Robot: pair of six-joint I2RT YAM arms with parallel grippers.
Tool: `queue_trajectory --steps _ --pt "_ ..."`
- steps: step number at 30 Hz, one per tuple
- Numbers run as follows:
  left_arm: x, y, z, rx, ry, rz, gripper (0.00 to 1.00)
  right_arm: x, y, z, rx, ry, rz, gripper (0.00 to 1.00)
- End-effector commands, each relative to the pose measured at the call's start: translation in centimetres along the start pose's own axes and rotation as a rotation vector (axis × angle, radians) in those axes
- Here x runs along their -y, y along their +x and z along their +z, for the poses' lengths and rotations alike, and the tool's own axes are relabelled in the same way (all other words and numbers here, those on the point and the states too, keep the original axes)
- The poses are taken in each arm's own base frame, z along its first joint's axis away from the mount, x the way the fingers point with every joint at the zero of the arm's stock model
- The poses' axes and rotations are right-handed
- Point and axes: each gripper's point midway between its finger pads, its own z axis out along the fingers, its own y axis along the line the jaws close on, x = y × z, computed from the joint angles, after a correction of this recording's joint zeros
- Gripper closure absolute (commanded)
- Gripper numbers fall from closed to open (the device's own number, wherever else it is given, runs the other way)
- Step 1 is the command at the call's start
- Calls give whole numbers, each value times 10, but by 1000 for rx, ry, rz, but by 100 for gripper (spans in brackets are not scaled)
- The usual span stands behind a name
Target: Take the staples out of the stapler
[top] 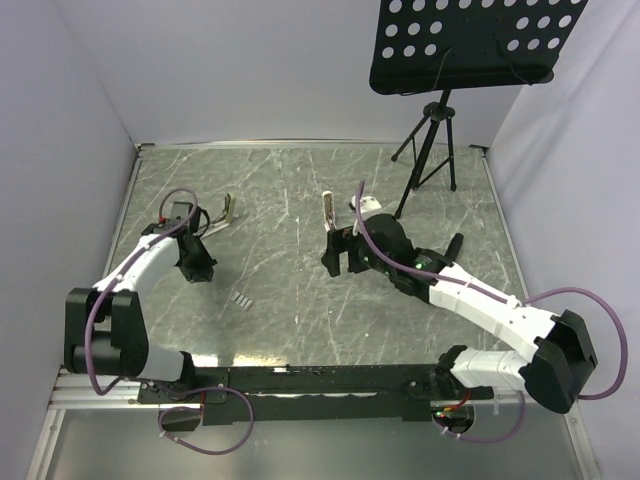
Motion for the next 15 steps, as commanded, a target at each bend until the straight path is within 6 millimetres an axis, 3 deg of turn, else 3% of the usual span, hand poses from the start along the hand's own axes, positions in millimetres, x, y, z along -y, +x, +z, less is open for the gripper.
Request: queue_trajectory --steps 1,4,7,13,15 --pt "8 6 19 -37 12 -53 99 33 -15 -6 -3 121 -4 0" --pt "-1 16 36 -77 -34 -47 99 54 -16 -7 -13 171 20 0" --pt "3 25 44 -111 -5 -43 99 72 -17 -4 -36 186 29 0" --pt "11 60 41 -181 60 -14 99 124 -13 8 -87 284 113 0" --pt "18 71 38 -202 85 -7 99 130 -10 12 -108 280 121 0"
